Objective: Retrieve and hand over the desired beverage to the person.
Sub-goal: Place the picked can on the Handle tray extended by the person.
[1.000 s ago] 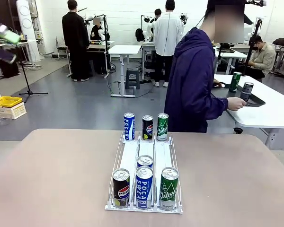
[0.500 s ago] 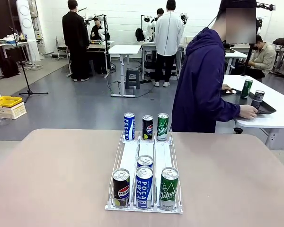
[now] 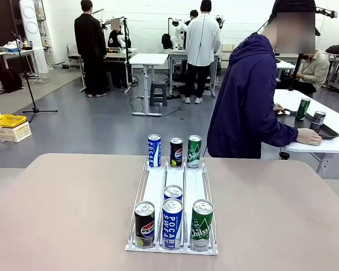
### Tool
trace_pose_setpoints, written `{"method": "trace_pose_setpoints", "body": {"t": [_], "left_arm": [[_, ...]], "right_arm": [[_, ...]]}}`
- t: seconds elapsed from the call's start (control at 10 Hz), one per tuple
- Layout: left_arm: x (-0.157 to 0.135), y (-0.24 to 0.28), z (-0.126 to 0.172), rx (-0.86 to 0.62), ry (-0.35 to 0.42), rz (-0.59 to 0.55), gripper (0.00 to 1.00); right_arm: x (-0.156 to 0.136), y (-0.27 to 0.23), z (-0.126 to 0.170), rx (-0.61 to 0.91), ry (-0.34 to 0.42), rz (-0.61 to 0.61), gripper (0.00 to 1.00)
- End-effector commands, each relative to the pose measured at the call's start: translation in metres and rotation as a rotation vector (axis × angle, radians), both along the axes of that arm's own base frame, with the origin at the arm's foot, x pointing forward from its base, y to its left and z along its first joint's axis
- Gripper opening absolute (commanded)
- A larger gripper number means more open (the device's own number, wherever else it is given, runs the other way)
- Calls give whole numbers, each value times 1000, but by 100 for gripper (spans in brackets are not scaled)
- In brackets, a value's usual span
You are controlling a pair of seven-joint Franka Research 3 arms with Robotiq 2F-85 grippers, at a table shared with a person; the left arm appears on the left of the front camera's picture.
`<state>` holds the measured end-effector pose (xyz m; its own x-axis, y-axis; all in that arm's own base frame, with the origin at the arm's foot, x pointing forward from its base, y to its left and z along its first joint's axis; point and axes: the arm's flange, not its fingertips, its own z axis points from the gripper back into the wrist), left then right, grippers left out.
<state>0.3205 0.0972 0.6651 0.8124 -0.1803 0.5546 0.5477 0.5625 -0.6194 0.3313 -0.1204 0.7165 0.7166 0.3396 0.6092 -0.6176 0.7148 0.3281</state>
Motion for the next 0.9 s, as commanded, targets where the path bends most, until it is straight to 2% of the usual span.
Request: {"method": "trace_pose_setpoints", "body": {"t": [0.0, 0.8], "left_arm": [[-1, 1, 0, -11, -22, -7, 100], [-1, 1, 0, -11, -22, -7, 100]], "right_arm": [[1, 1, 0, 10, -14, 12, 100], [1, 1, 0, 10, -14, 12, 100]]}}
